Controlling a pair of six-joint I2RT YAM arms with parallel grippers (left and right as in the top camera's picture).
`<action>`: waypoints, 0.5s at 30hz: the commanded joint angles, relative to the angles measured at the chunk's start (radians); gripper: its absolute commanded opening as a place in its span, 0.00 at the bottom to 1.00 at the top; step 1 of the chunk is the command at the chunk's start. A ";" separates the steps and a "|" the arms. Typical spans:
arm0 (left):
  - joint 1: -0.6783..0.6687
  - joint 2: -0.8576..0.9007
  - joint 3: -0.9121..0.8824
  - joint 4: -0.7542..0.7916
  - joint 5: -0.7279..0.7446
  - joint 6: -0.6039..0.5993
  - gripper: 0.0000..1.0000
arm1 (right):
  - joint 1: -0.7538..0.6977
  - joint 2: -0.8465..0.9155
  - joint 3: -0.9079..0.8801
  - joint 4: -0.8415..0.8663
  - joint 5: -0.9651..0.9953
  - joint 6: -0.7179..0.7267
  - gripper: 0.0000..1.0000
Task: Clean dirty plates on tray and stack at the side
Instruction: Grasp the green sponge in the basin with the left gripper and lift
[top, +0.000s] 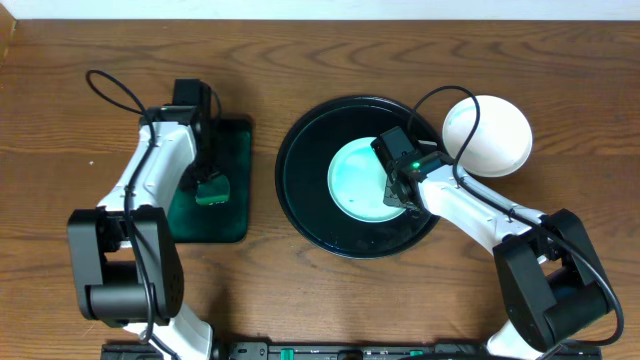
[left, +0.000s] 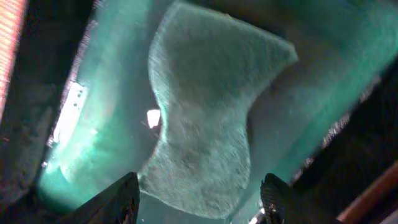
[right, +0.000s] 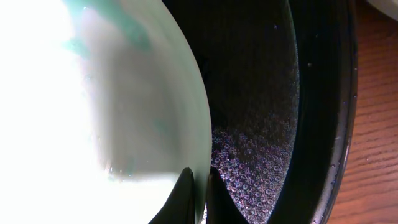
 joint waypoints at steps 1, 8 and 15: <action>0.042 0.002 -0.004 0.017 -0.023 0.000 0.64 | 0.015 -0.005 -0.016 -0.011 -0.016 -0.058 0.01; 0.039 0.100 -0.004 0.077 0.043 0.064 0.59 | 0.014 -0.005 -0.016 -0.016 -0.024 -0.058 0.01; 0.039 0.172 -0.003 0.107 0.101 0.063 0.07 | 0.015 -0.005 -0.016 -0.023 -0.042 -0.069 0.01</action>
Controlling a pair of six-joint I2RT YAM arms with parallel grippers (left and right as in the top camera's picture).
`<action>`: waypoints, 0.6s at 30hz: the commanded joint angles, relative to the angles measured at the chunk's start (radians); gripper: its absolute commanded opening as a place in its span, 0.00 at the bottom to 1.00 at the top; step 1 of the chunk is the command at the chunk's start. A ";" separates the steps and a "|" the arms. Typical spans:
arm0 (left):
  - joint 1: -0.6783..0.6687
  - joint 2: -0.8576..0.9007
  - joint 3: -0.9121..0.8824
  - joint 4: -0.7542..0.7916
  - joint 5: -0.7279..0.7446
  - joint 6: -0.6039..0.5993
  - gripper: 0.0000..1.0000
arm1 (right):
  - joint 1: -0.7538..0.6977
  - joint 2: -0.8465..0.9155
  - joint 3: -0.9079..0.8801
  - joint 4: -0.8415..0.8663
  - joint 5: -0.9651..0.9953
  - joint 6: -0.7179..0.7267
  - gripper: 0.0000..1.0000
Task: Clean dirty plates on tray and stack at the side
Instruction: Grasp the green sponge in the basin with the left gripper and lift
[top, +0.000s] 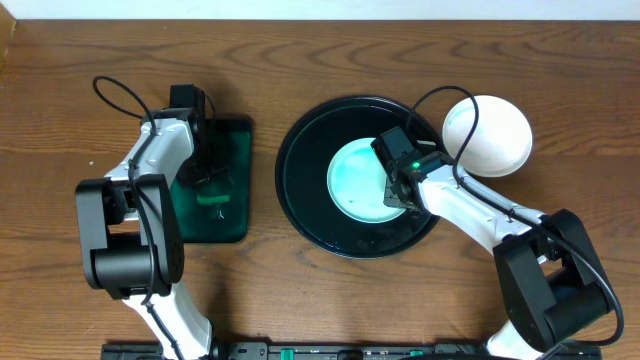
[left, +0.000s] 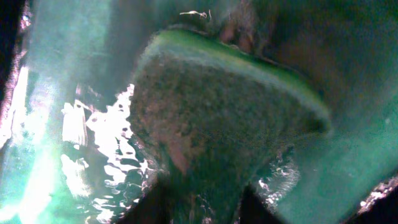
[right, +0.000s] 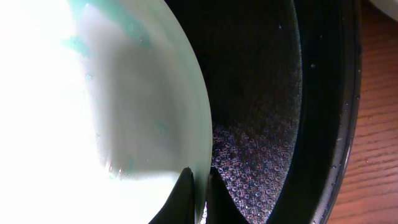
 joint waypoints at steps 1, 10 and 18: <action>-0.003 0.026 -0.003 0.003 0.029 0.006 0.07 | 0.015 -0.005 -0.016 -0.018 -0.037 -0.048 0.01; -0.049 -0.204 0.002 -0.010 0.029 0.021 0.07 | 0.014 -0.005 -0.016 -0.010 -0.036 -0.049 0.01; -0.290 -0.345 0.002 -0.014 0.216 -0.018 0.07 | 0.014 -0.005 -0.016 0.011 -0.037 -0.075 0.01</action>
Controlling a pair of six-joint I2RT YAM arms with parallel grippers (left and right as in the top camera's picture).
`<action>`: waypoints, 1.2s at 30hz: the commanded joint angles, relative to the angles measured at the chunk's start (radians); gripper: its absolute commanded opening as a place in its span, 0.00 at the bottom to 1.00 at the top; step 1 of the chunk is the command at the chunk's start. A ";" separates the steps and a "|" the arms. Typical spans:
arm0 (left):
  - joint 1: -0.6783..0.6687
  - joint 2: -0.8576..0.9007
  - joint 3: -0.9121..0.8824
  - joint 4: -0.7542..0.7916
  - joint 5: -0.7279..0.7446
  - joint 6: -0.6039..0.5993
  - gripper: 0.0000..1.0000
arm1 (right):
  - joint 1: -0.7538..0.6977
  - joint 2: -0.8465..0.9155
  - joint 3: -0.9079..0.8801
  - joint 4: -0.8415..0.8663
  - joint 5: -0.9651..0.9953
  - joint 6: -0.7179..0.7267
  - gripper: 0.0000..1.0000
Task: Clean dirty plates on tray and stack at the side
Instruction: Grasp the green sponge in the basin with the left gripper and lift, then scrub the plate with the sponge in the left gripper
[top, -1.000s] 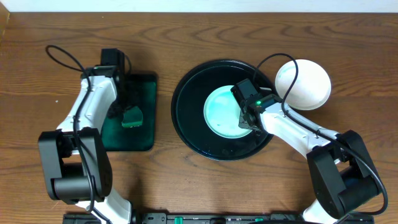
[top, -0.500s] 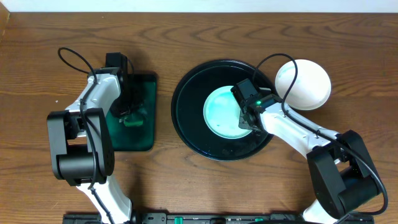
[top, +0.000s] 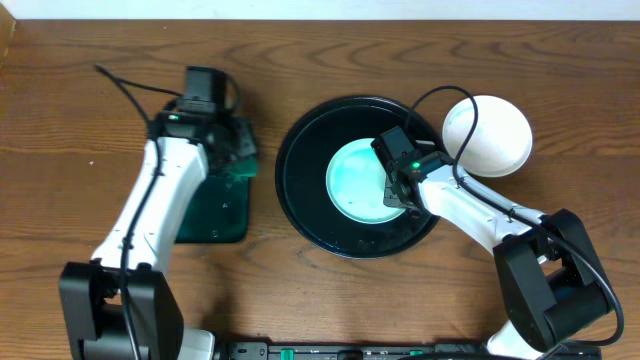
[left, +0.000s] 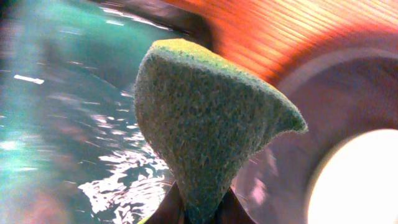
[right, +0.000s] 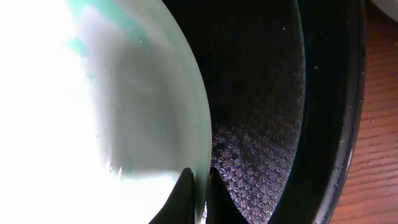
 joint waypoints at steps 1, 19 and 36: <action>-0.118 -0.008 0.004 0.004 0.139 -0.033 0.07 | 0.014 -0.005 -0.016 0.010 -0.031 -0.071 0.01; -0.405 0.320 0.004 0.275 0.146 -0.156 0.07 | 0.016 -0.005 -0.016 0.050 -0.058 -0.135 0.01; -0.543 0.441 0.003 0.301 0.521 -0.201 0.07 | 0.015 -0.005 -0.016 0.047 -0.058 -0.135 0.01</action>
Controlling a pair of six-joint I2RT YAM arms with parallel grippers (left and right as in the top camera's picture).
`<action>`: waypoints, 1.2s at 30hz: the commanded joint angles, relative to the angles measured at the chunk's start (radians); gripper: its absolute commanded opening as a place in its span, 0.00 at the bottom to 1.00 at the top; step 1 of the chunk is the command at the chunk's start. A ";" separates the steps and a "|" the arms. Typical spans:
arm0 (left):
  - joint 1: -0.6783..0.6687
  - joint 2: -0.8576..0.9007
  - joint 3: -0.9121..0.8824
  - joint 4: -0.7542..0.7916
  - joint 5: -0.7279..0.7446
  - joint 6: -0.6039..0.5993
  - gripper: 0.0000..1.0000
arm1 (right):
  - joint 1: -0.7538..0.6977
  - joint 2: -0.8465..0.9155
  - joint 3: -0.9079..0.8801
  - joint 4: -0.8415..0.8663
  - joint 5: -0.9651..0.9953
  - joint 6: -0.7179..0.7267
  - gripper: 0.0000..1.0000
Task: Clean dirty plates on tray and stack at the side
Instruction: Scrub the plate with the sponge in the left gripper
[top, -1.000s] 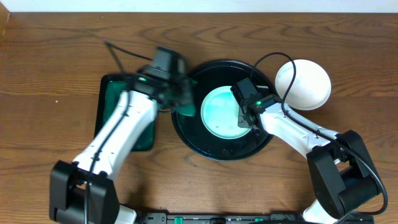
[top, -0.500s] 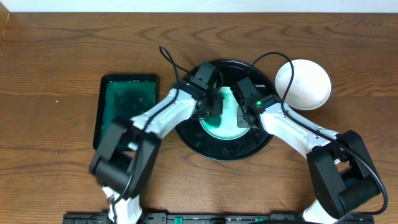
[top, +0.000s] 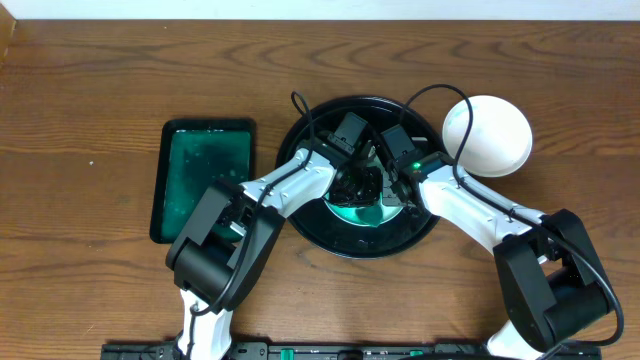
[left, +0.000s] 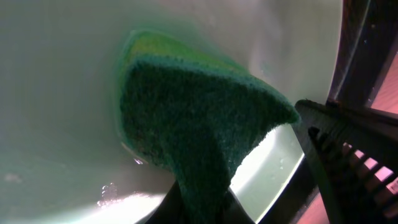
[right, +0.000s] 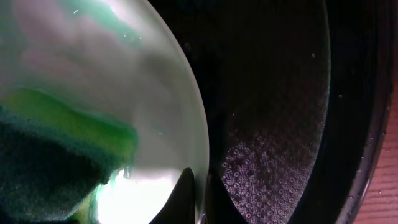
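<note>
A pale green plate (top: 352, 212) lies in the round black tray (top: 300, 200). My left gripper (left: 198, 208) is shut on a green sponge (left: 199, 124) and presses it onto the plate (left: 56, 93). My right gripper (right: 200, 190) is shut on the plate's right rim (right: 200, 143), one finger inside and one outside. In the right wrist view the sponge (right: 56, 149) covers the plate's lower left. In the overhead view my left gripper (top: 358, 186) hides most of the plate, right beside my right gripper (top: 392, 192).
A green basin of water (top: 203, 180) stands left of the tray. One white plate (top: 488, 136) lies upside down to the tray's right. The tray's dark pebbled floor (right: 273, 124) and raised rim (right: 367, 124) lie right of the plate.
My left gripper has moved right with the sponge, from beside the basin's right edge onto the plate in the tray. My right gripper still holds the plate's rim in the same place.
My left gripper stood open over the sponge in the basin. Then it was down on the sponge in the water, then held it lifted at the basin's right edge. Now the sponge rests on the plate. My right gripper held the plate's rim throughout.
</note>
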 joint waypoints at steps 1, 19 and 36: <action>-0.053 0.035 -0.011 -0.002 0.103 -0.024 0.07 | 0.017 -0.005 -0.011 -0.002 -0.028 -0.032 0.01; 0.084 0.036 -0.011 -0.137 -0.611 -0.042 0.07 | 0.017 -0.005 -0.011 -0.019 -0.028 -0.032 0.01; 0.070 0.036 -0.011 -0.195 -0.457 0.008 0.07 | 0.016 -0.005 -0.011 -0.014 -0.027 -0.032 0.01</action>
